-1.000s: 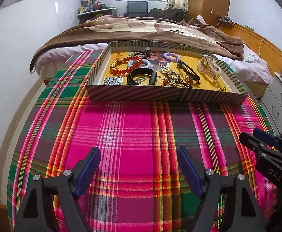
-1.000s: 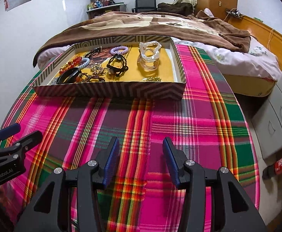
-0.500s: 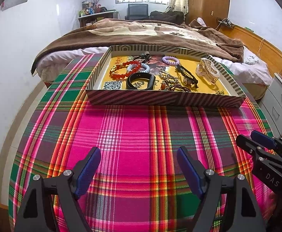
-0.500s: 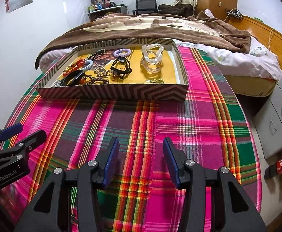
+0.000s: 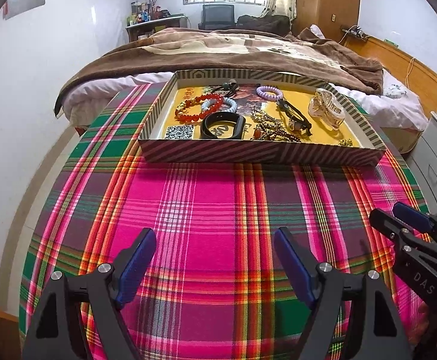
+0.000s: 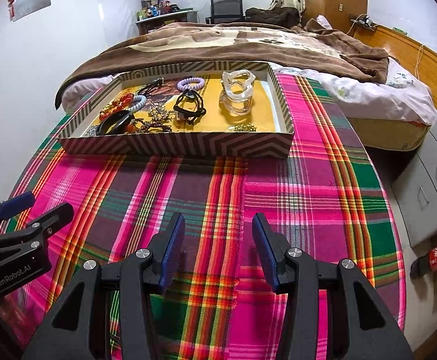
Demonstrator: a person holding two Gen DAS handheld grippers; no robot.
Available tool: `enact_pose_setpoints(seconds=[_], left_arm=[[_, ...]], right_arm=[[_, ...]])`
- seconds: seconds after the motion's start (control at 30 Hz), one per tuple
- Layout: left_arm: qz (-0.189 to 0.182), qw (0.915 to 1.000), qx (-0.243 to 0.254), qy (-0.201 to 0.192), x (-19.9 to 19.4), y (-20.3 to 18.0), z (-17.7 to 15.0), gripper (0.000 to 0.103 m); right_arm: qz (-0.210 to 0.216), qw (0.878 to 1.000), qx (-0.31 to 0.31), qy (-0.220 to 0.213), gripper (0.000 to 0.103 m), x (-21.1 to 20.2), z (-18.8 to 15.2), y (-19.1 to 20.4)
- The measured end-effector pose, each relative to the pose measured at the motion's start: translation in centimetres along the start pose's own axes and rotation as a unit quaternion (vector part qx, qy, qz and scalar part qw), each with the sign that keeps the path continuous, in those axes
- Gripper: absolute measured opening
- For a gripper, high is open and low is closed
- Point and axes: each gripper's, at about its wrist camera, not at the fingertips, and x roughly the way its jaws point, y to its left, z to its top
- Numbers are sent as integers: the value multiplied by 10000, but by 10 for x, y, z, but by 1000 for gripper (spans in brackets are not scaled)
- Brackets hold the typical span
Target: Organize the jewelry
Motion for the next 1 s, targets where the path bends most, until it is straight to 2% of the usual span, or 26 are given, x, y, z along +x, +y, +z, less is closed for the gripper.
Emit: enact_pose_setpoints(seconds=[1.0], left_arm=[[-45, 9999, -141, -27, -3, 4, 1, 80]], right_arm=[[0, 10000, 20, 24, 48, 1, -1, -1]])
